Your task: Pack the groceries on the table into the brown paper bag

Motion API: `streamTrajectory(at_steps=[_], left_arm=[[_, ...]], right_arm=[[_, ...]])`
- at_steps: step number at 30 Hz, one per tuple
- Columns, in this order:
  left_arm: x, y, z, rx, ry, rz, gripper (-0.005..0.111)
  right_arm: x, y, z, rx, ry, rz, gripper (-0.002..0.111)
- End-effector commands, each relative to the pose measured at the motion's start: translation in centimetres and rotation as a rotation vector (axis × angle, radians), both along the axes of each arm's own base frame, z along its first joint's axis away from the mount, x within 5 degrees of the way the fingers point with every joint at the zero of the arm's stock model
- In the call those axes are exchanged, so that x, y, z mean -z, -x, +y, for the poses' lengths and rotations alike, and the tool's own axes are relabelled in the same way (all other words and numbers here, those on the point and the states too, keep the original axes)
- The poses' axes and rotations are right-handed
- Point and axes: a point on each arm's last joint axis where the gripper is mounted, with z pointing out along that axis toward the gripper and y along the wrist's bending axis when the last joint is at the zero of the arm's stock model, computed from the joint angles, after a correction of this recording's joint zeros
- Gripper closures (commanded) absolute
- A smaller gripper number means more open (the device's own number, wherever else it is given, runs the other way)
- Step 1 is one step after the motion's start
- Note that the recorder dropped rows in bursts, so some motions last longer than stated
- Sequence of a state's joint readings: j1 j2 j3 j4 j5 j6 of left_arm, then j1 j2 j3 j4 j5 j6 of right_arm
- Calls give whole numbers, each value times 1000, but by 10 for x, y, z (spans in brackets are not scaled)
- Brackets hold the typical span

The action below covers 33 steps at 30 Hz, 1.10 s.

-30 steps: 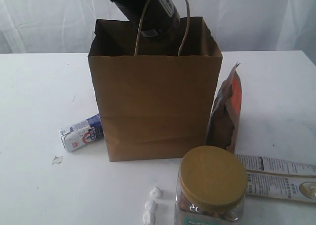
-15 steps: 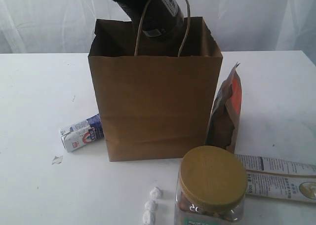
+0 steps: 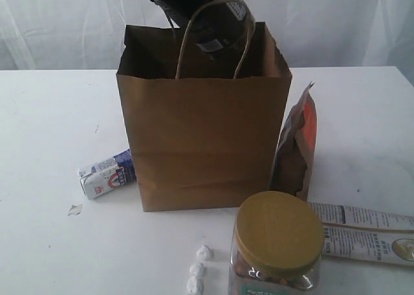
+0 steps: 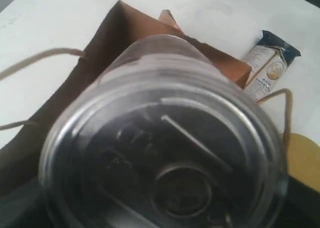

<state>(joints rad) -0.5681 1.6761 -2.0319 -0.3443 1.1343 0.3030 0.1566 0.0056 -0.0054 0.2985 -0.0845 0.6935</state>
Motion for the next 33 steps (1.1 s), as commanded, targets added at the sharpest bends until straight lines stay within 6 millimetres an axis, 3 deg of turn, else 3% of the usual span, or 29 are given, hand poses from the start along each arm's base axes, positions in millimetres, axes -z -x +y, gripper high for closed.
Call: streamTrajectory(at_steps=[1,7,9,14,16,23,29,33], left_arm=[[4,22,10,60,-44,76,107],[9,25,13,68,-66,78,107],[9,25,13,70,-67,76,107],[9,25,13,70,-67,76,107],[9,25,13,70,-67,76,107],[9,25,13,70,-67,76,107],[9,25,13,70,-67,76,107],[9,25,13,70,-67,76,107]], right_arm=[[-14,5,4,-42,129,16,108],[-61,6,13,-170,418,2,107],[-75,-1,20,-236,514,23,100],[-107,-30,45,-381,752,27,61],[-116,-45,56,-419,833,23,51],[-131,-102,101,-539,1016,52,50],[-146,-118,136,-636,1170,-87,50],[-146,-128,145,-644,1225,-113,50]])
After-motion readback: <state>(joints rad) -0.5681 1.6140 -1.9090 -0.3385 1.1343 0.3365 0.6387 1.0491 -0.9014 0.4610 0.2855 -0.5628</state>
